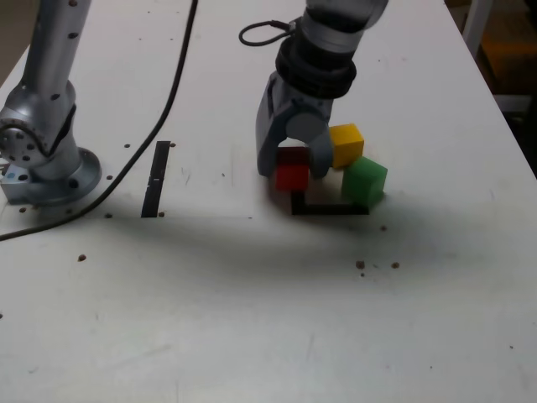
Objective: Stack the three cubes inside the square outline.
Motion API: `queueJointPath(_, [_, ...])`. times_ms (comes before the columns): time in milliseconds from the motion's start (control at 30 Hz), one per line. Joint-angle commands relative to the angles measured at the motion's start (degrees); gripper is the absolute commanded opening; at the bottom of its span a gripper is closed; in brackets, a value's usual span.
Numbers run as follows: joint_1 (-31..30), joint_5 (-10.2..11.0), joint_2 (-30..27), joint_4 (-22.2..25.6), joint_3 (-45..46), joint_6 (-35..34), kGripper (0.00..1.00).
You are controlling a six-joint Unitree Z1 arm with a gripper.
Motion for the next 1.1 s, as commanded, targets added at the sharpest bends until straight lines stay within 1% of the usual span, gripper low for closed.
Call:
queueJointPath(0, [-0.35,-0.09,0.97,-0.05,-0.96,-0.20,0.21])
queueJointPath(300, [-1.90,-0.20,3.84,-0.10,-5.75,-1.20,0.21])
queueJointPath(600, [-2.51,0.11,5.40,-0.18,-9.18,-1.85,0.21])
queueJointPath(700, [-2.51,0.81,4.87,0.51,-8.34,-2.40,0.21])
queueJointPath(900, [-2.14,2.88,2.29,1.29,-4.94,-4.25,0.22])
queueJointPath(1067, [-1.85,3.53,1.48,0.82,-3.68,-4.77,0.22])
